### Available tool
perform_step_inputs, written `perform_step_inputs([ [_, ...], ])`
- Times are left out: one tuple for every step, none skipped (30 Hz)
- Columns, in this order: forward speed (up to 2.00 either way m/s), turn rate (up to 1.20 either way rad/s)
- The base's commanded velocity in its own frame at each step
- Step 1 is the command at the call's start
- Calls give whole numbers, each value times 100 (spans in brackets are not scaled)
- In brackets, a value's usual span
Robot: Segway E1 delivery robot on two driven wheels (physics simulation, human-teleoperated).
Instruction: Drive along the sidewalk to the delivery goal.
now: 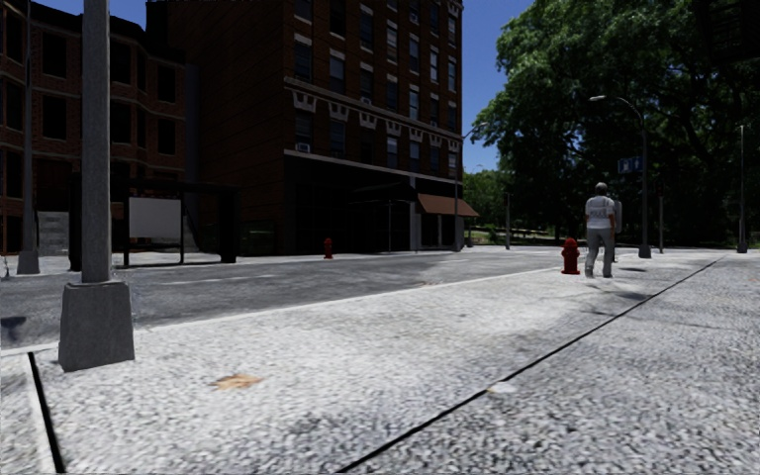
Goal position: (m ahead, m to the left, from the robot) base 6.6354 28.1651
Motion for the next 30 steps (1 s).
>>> perform_step_inputs([
  [200, -60],
  [200, -60],
  [200, -60],
  [200, -60],
  [200, -60],
  [200, -60],
  [200, -60],
  [200, -60],
  [200, -60],
  [200, -60],
  [200, -60],
  [200, -60],
  [200, -60],
  [200, -60],
  [200, -60],
  [200, -60],
  [200, -60],
  [200, -60],
  [200, -60],
  [200, -60],
  [200, -60],
  [200, -60],
  [200, -60],
  [200, -60],
  [200, -60],
  [200, -60],
  [200, -60],
  [200, -60],
  [200, -60],
  [200, -60],
])
